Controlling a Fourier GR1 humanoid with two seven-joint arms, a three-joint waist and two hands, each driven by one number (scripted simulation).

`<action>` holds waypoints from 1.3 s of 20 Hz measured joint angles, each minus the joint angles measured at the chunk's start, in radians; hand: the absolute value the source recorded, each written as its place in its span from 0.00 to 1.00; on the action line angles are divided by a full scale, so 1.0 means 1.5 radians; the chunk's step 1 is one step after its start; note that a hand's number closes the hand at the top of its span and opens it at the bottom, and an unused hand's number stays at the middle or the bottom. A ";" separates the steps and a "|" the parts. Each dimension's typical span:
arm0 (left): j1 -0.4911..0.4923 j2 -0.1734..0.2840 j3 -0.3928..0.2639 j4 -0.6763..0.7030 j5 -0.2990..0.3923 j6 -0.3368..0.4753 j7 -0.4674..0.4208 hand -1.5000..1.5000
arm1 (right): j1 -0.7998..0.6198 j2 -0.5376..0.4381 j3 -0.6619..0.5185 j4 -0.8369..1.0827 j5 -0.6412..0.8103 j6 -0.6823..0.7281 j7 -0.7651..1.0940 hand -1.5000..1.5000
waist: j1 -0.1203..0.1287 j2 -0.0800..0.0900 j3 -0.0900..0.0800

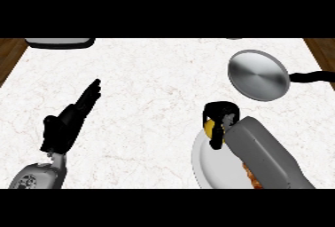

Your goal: Pick the lemon from the plate and place it in the pan

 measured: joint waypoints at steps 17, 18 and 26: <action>0.007 -0.003 0.042 0.021 -0.002 -0.014 -0.010 0.50 | 0.136 0.002 0.032 -0.384 0.179 -0.265 -0.024 1.00 | -0.030 -0.003 0.006; 0.012 -0.002 0.042 0.017 -0.003 -0.014 -0.010 0.50 | 0.139 -0.006 0.034 -0.419 0.198 -0.286 -0.021 1.00 | -0.030 -0.004 0.006; 0.013 -0.007 0.039 -0.001 -0.004 -0.024 -0.004 0.50 | 0.242 -0.036 0.034 -0.650 0.302 -0.392 0.008 1.00 | -0.015 0.003 0.005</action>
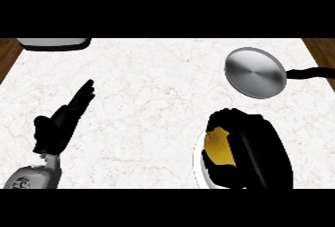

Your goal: Pick the lemon from the plate and place it in the pan

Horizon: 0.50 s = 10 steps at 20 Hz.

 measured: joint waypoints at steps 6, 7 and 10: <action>-0.015 -0.009 0.001 0.005 -0.009 -0.006 0.002 0.50 | 0.045 0.003 -0.091 0.010 -0.022 -0.082 -0.055 1.00 | 0.009 0.005 0.000; -0.011 -0.010 -0.002 0.006 -0.012 -0.007 -0.003 0.50 | 0.045 0.010 -0.110 0.023 -0.037 -0.101 -0.067 1.00 | 0.011 0.005 0.000; -0.018 -0.011 0.005 0.003 -0.003 -0.016 0.006 0.50 | 0.026 0.030 -0.165 0.088 -0.078 -0.143 -0.112 1.00 | 0.015 0.006 0.000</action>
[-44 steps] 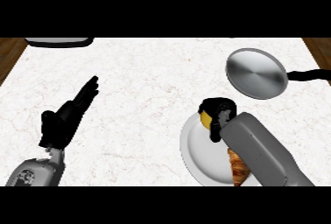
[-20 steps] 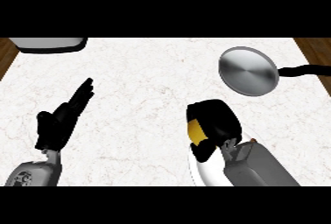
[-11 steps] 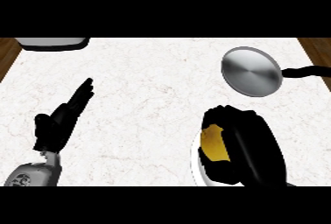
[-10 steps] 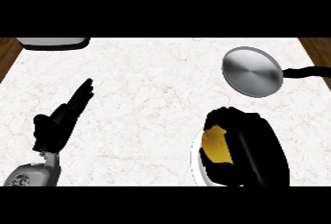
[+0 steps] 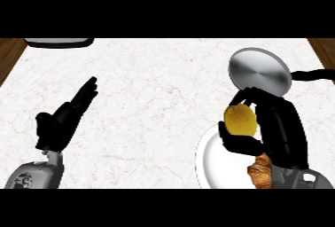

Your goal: Pick the lemon from the plate and place it in the pan

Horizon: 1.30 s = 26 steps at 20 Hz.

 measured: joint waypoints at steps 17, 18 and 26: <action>-0.022 -0.014 0.009 0.017 -0.018 -0.015 -0.004 0.50 | -0.255 -0.063 -0.263 0.630 -0.078 -0.205 -0.372 1.00 | 0.013 0.004 0.000; -0.020 -0.016 0.009 0.020 -0.020 -0.015 -0.008 0.50 | -0.275 -0.060 -0.269 0.672 -0.077 -0.222 -0.390 1.00 | 0.014 0.004 0.000; -0.019 -0.026 0.000 0.008 -0.030 -0.018 -0.003 0.50 | -0.406 -0.111 -0.348 0.944 -0.107 -0.274 -0.540 1.00 | 0.024 0.008 0.001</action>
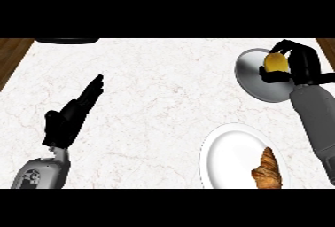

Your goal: Pick the lemon from the plate and place it in the pan

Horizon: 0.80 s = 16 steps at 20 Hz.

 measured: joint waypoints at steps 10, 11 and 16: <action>-0.008 -0.005 -0.006 -0.006 -0.001 -0.009 -0.004 0.50 | -0.071 -0.044 -0.021 0.200 0.018 0.035 0.056 0.00 | 0.022 0.010 0.001; -0.016 -0.004 -0.004 -0.005 0.001 -0.010 0.004 0.50 | -0.075 -0.047 -0.026 0.210 0.014 0.050 0.052 0.00 | 0.023 0.011 0.001; -0.025 -0.007 -0.007 0.002 0.000 -0.014 0.000 0.50 | -0.082 -0.055 -0.070 0.227 -0.030 0.084 0.010 0.00 | 0.030 0.017 0.003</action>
